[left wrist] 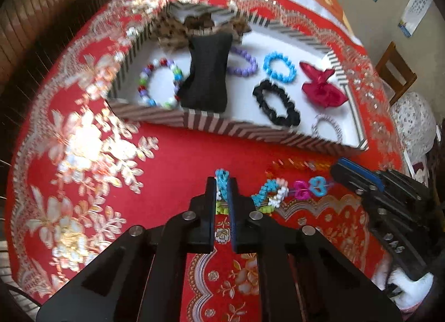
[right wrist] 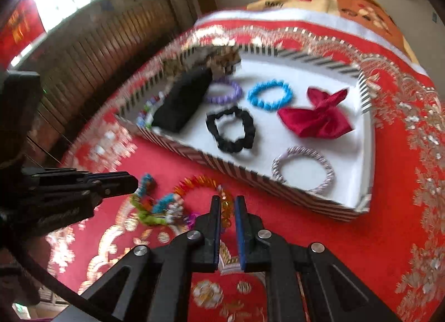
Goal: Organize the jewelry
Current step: 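Grasp multicolour flower bead bracelet with left tool while right grasps orange bead bracelet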
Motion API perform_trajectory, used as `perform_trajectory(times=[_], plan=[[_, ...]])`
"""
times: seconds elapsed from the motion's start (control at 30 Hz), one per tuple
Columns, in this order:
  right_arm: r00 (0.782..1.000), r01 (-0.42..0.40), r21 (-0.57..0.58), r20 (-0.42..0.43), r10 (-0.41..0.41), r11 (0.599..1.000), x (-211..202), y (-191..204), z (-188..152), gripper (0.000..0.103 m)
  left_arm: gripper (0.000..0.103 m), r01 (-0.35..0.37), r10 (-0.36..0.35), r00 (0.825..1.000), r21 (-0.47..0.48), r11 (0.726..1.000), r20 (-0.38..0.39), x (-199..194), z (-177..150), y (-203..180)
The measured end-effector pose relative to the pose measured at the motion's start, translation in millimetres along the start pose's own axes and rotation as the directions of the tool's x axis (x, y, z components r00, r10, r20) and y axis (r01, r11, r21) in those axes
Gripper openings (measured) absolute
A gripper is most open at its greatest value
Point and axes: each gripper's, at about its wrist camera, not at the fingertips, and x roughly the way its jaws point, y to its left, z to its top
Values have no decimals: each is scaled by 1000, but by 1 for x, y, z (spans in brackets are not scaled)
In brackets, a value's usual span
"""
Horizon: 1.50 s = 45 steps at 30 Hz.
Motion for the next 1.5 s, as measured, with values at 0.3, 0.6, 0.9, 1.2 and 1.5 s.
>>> perform_trajectory(times=[0.3,0.6,0.9,1.2,1.5], plan=[[993,-31,38,116,27,999,-66,-10,6,9,6,-3,1,997,25,1000,80,-46,7,-4],[988,-32,93,151,17,995,-91,-29,-2,9,48,5,-8,999,-73,997,-38,1,-7,-5],[989,-25,94,144,11,995,-106,-31,-17,9,47,-58,49,996,-117,991,-77,21,-20,6],[989,-30,113,149,13,993,-108,-37,-18,9,47,-112,106,989,-55,992,-99,28,-24,-2],[988,-39,100,150,24,994,-103,-31,-13,9,47,-144,139,986,-46,989,-90,36,-12,-11]])
